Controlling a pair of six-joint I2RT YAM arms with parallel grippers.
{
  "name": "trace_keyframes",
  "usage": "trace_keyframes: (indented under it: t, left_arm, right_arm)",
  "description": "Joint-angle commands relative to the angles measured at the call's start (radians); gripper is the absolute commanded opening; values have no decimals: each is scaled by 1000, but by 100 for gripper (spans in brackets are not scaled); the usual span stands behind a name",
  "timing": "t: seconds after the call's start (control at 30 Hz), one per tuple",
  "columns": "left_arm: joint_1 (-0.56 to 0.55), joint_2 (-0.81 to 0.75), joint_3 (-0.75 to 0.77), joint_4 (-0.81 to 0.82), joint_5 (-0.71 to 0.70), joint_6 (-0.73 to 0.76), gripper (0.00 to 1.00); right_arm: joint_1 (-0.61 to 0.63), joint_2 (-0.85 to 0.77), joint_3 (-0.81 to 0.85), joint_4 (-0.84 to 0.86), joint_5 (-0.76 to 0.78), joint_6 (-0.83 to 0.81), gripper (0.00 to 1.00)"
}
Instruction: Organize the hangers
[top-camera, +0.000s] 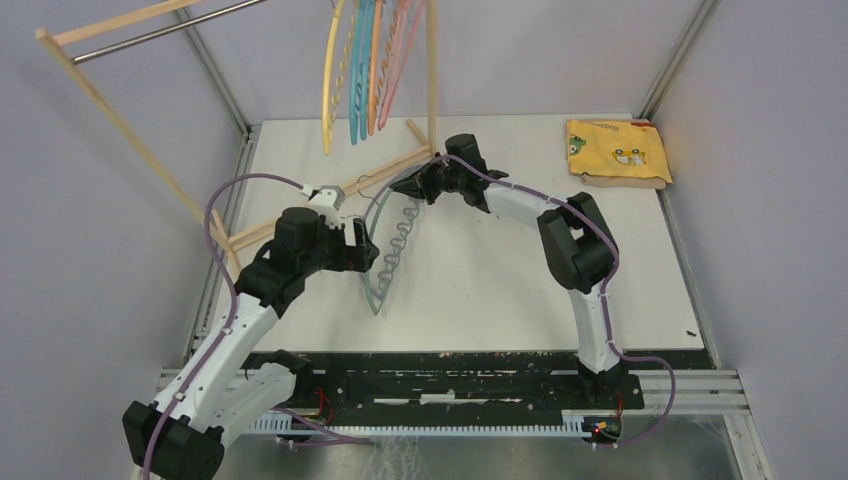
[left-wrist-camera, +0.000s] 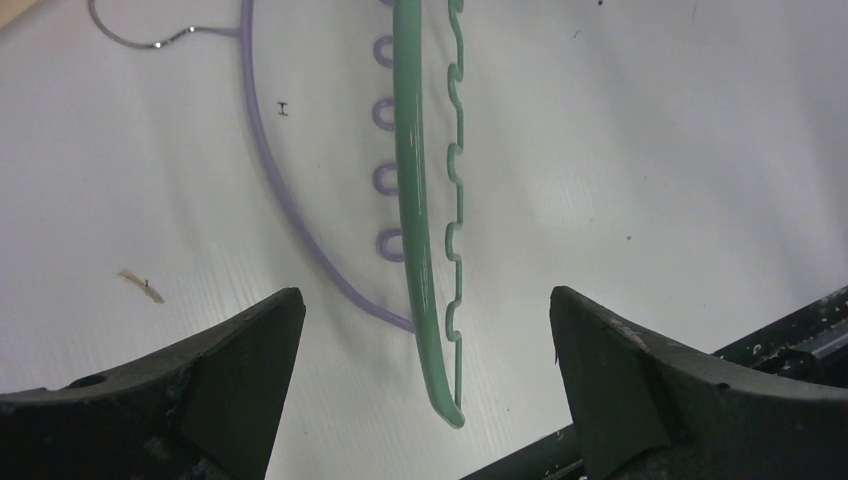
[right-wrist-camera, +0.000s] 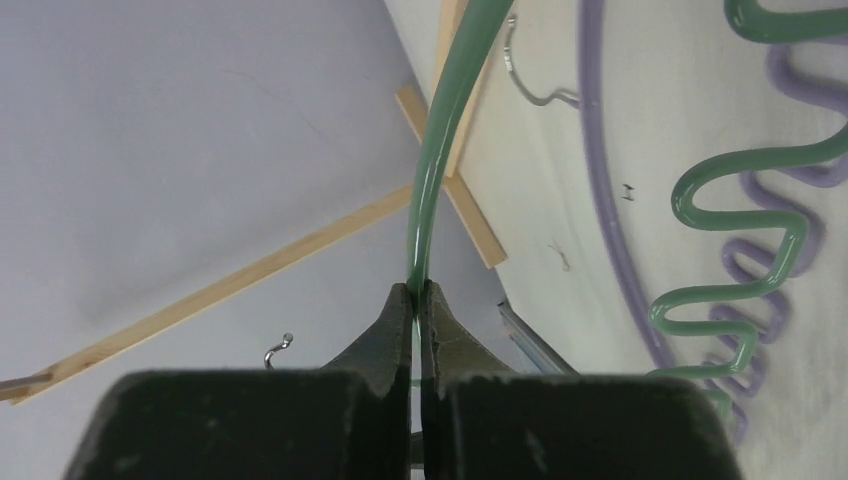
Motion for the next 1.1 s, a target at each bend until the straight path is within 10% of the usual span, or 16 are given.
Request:
trace_keyframes:
  t: [0.0,0.37,0.63,0.87,1.0,1.07]
  left_arm:
    - [0,12,-54,90,35,19,99]
    - [-2,90,-114,147,98,23,93]
    - [-1,147,-85,70,31,26,3]
    - [1,163,26,-69,-197,-93,3]
    - [3,165,93,-160,-328,-157,3]
    - [4,139,119,-176,-392,-173,3]
  right_arm:
    - [-3,-54,41,198,-36,132,1]
    - [-3,-49,94,361,-35,345,1]
    - [-3,-26,86,401,-70,398,3]
    - [-18,-64,23,181,-120,230,50]
    - [-42,-102,-6,68,-131,111,99]
    - [-53,-123,-7,-4,-131,22,100]
